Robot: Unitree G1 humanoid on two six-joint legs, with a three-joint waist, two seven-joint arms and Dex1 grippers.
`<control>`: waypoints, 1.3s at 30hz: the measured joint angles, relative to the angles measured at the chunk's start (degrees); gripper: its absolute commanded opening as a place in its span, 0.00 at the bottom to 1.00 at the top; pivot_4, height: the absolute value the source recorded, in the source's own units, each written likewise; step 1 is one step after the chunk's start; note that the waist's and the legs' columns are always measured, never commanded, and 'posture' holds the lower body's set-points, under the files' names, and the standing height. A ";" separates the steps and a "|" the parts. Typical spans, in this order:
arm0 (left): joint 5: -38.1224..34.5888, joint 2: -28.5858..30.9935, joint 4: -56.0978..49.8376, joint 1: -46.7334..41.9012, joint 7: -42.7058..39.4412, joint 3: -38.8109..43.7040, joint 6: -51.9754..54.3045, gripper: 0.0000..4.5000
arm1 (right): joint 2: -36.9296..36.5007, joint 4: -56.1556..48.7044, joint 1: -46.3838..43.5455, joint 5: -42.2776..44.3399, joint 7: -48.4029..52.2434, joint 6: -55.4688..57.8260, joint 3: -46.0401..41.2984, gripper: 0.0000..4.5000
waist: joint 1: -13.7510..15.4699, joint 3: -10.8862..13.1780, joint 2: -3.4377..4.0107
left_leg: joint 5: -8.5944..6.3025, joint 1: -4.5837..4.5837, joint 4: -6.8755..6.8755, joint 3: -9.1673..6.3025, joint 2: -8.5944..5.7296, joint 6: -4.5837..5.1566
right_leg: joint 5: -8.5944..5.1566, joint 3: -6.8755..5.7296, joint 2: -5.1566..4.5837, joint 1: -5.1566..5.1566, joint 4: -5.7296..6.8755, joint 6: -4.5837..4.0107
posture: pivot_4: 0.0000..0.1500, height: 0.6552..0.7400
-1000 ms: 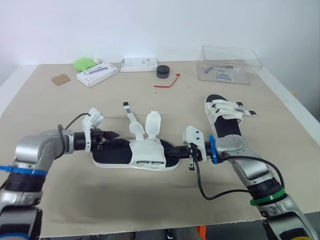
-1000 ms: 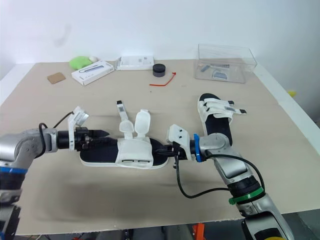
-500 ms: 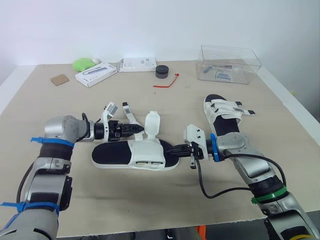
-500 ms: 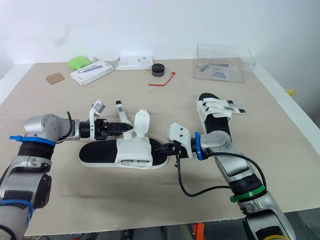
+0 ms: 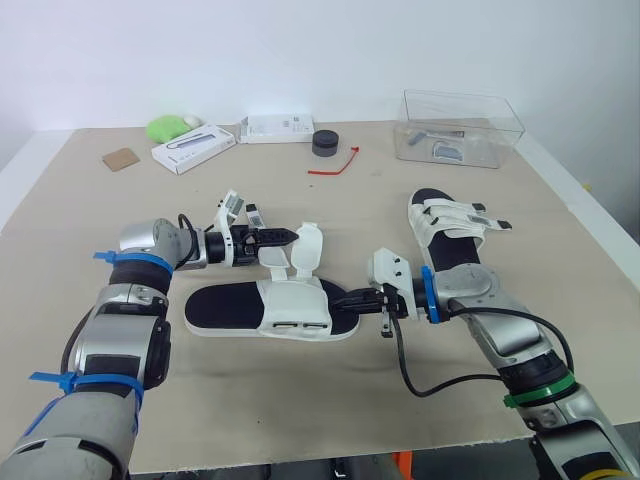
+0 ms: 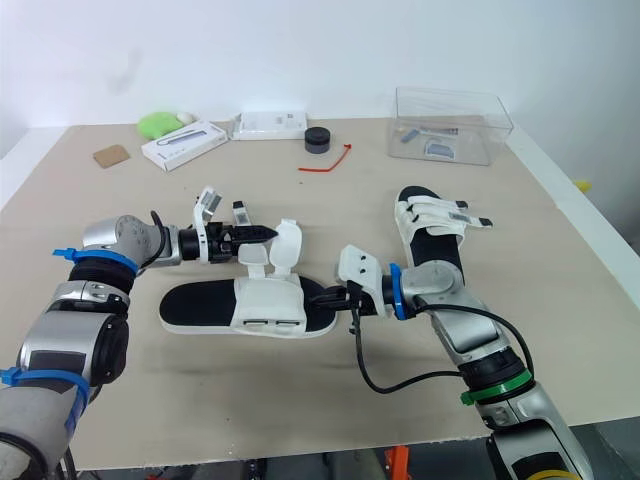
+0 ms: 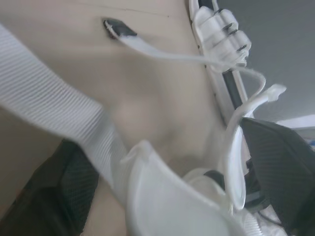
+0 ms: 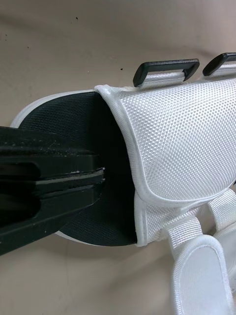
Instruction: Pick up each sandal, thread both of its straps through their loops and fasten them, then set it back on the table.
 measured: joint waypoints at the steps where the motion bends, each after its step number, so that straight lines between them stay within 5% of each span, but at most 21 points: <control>1: 0.26 -0.07 1.23 -0.43 0.62 0.87 -1.10 0.57 | -0.02 -0.11 0.00 0.00 0.03 0.01 0.00 0.00 | -0.01 0.00 0.00 | 0.00 0.00 0.00 0.00 0.00 0.00 | 0.00 0.00 0.00 0.00 0.00 0.00 | 1.00 1.00; 6: 1.87 -0.48 5.03 -1.40 2.06 3.15 -5.06 0.03 | -0.09 -0.13 -0.02 0.00 0.11 0.11 0.00 0.00 | 0.01 0.00 0.00 | 0.00 -0.01 0.00 0.00 -0.01 0.00 | 0.00 -0.01 -0.01 0.00 0.00 0.00 | 1.00 1.00; 7: 2.28 -0.69 5.80 -1.60 2.20 3.47 -5.85 0.01 | -0.13 -0.12 -0.03 0.00 0.14 0.13 0.00 0.00 | 0.01 0.00 0.00 | 0.00 -0.01 0.00 0.01 -0.02 0.00 | 0.01 0.00 -0.02 0.00 0.00 0.01 | 1.00 1.00; 17: 6.97 -2.20 9.07 -3.16 2.92 4.64 -17.40 0.01 | -1.22 -0.14 -0.17 -0.01 0.81 0.27 0.01 0.00 | 0.02 0.00 -0.01 | 0.00 -0.04 0.01 0.03 -0.07 0.00 | 0.09 -0.01 -0.06 0.00 0.00 -0.08 | 1.00 1.00; 23: 12.79 -2.71 -22.14 9.92 -4.56 -3.93 -38.65 0.01 | -1.91 -0.29 -0.26 -0.10 1.39 0.47 0.10 0.00 | 0.02 0.00 -0.01 | -0.05 -0.05 -0.02 0.01 -0.01 -0.24 | 0.17 0.14 -0.10 -0.04 -0.02 -0.21 | 1.00 1.00; 27: 20.04 0.65 -38.90 22.17 -7.90 -9.52 -62.88 0.01 | -1.96 -0.36 -0.42 -0.08 1.78 0.48 0.26 0.00 | -0.03 0.00 0.00 | -0.09 0.02 -0.02 0.10 -0.01 -0.31 | 0.16 0.28 -0.13 -0.04 -0.05 -0.19 | 1.00 1.00; 31: 23.91 3.68 -42.25 26.83 -9.26 -10.32 -84.28 0.01 | -1.68 -0.14 -0.76 -0.11 2.44 0.32 0.42 0.00 | 0.18 0.00 0.00 | -0.05 0.01 0.03 0.09 -0.04 -0.26 | 0.22 0.22 -0.19 0.00 -0.06 -0.12 | 1.00 1.00; 39: 36.43 9.67 -28.30 22.27 -7.26 -13.21 -141.40 0.01 | -0.81 3.44 -3.73 -0.91 4.14 -1.44 2.11 0.00 | 0.20 0.00 -0.01 | 0.10 0.03 0.14 0.46 -0.03 -0.08 | 0.38 0.24 -0.21 0.07 -0.18 0.18 | 1.00 1.00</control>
